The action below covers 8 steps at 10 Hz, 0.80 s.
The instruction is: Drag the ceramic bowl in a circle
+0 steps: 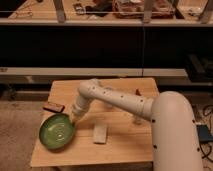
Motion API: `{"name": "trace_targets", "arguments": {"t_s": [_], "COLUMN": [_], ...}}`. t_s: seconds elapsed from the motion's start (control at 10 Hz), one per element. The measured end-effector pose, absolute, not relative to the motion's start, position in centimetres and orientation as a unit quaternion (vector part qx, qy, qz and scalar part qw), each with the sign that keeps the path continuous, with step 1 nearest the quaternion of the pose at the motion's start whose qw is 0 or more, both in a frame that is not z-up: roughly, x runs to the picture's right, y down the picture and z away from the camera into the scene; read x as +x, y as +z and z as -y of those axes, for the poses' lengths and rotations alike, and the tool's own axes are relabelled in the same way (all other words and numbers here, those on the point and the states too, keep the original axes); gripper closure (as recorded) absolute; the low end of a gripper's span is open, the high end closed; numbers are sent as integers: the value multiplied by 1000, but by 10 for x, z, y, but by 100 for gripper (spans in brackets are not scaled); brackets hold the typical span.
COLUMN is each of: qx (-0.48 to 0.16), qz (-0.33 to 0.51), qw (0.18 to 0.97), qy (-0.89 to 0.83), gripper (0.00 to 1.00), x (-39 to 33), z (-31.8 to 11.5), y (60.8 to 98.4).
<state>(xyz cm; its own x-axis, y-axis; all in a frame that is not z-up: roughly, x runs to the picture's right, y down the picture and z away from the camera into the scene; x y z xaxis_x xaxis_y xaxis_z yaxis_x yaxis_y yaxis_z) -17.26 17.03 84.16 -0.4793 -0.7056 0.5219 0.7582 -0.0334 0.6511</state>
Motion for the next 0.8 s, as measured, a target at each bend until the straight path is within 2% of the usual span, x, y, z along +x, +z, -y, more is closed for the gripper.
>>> {"name": "trace_targets", "arguments": {"t_s": [0.4, 0.6, 0.8], "qx": [-77, -77, -63], "qz": [416, 393, 384], "qw": [563, 571, 545], "qy": [-710, -717, -743], "gripper": [100, 100, 100], "x": [-96, -61, -48], "z": [-171, -173, -184], "y": [849, 833, 807]}}
